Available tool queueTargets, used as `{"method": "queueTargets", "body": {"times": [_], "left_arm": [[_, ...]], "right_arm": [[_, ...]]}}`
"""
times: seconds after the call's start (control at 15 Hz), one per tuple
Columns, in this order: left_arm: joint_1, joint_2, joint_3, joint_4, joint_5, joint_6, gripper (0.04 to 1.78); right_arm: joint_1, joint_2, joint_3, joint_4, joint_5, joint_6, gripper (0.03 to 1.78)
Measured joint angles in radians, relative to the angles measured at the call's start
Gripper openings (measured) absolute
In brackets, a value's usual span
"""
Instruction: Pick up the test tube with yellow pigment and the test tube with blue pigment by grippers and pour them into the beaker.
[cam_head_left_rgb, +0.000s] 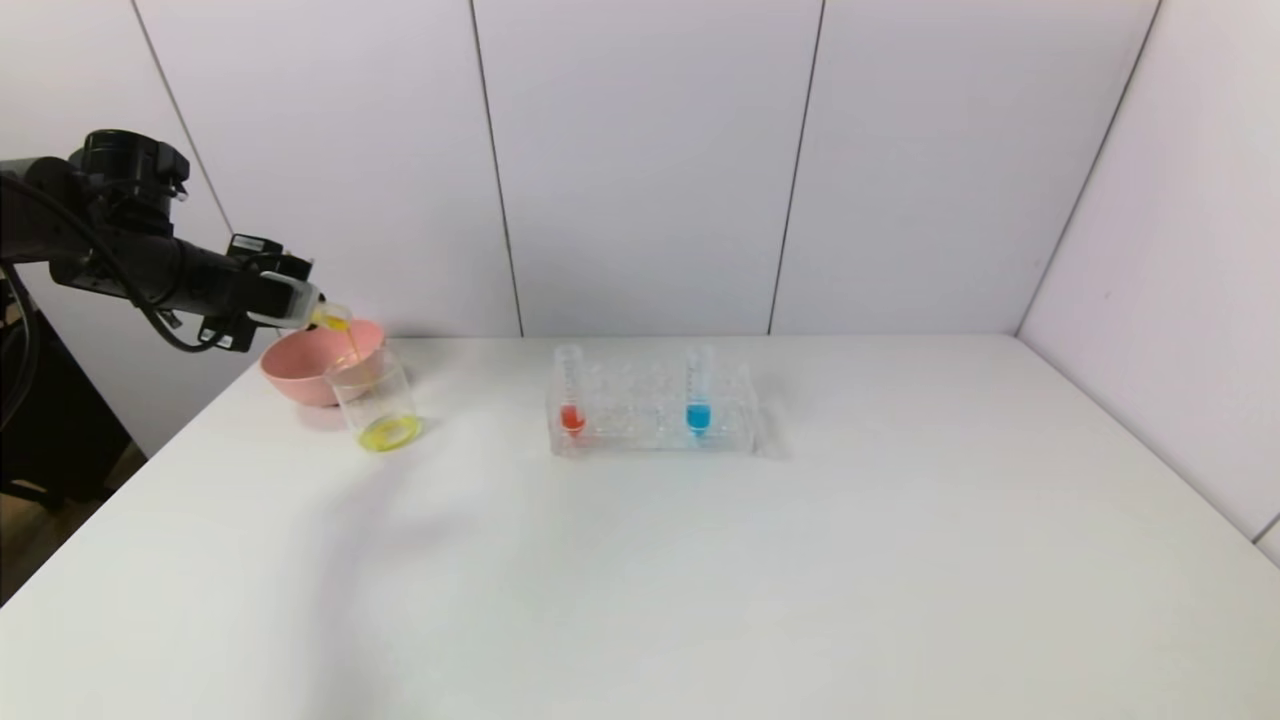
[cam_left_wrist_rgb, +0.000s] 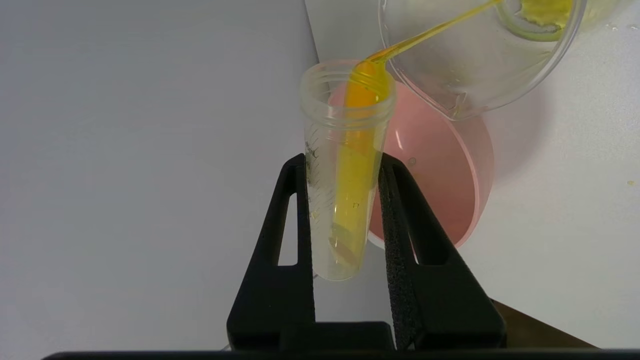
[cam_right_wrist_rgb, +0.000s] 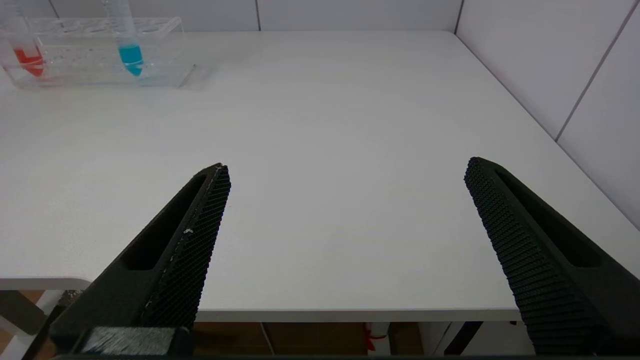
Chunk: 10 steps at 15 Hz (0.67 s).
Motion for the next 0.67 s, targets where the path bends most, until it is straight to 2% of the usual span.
{"method": "queueTargets", "body": {"times": [0.67], "left_arm": [[0.000, 0.000, 0.001, 0.000, 0.001, 0.001, 0.42]], "right_arm": [[0.000, 0.000, 0.000, 0.000, 0.000, 0.000, 1.71]]}}
